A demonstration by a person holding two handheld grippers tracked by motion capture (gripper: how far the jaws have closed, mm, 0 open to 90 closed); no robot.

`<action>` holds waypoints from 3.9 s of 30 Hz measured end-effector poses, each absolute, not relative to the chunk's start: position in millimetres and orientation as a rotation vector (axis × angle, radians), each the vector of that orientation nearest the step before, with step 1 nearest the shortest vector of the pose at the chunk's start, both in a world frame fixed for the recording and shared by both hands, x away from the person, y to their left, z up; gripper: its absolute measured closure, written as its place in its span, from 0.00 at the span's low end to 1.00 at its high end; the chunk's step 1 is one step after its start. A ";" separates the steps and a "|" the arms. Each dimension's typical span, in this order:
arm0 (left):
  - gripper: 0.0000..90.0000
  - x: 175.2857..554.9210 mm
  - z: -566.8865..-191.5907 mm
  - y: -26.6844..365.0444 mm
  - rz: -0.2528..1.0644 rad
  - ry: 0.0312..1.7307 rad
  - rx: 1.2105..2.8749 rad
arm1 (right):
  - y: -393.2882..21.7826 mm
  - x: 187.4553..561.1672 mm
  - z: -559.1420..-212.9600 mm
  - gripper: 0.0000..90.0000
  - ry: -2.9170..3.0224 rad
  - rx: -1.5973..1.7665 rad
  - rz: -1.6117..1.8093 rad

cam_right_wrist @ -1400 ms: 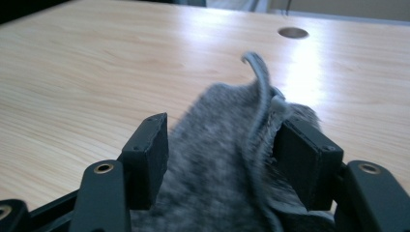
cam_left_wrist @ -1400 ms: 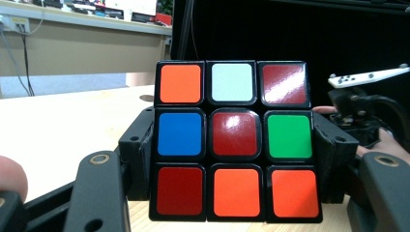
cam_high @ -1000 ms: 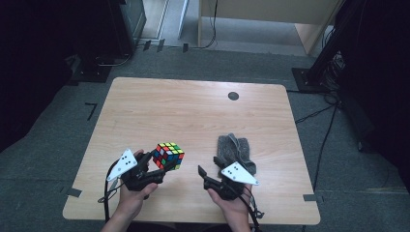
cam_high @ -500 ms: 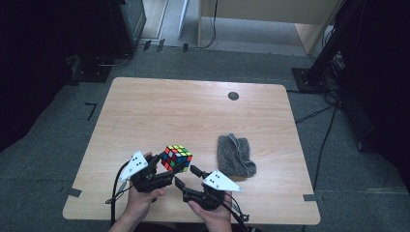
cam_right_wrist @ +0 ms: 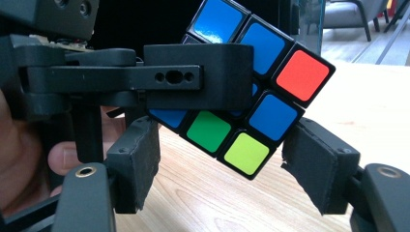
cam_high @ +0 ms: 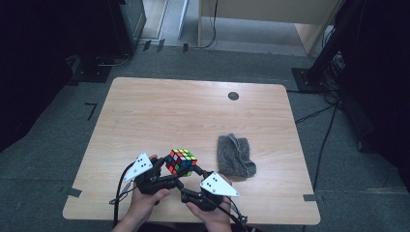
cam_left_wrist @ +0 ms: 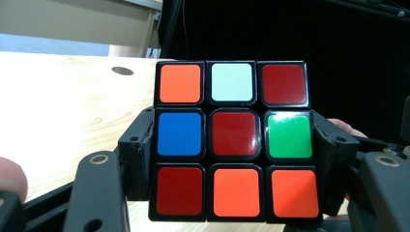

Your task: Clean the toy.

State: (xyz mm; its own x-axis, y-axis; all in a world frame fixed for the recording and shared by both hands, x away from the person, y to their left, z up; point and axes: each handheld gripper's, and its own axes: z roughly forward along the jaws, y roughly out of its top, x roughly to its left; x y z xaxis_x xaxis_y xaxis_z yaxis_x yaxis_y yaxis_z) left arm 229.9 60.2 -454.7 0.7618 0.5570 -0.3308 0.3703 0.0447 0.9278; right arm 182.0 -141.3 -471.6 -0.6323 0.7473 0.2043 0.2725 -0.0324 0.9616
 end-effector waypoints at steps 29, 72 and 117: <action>0.38 239.8 -455.9 69.0 -0.024 0.877 1.481 | -131.7 179.3 -474.9 0.23 1.852 1.206 1.752; 0.38 240.4 -456.6 65.8 -0.020 0.869 1.544 | -149.8 189.7 -472.8 0.29 1.925 1.050 1.696; 0.32 243.7 -446.8 94.6 0.174 0.725 1.481 | -163.4 188.3 -467.3 0.38 1.912 1.126 1.485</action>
State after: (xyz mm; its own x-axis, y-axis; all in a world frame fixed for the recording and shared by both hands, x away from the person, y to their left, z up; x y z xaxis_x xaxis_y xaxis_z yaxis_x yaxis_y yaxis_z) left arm 243.7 94.6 -446.8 0.7803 0.5288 -0.3338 0.3202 0.1207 0.9396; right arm 188.3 -163.4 -467.3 -0.5546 0.8237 0.1181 0.3186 0.0791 0.9446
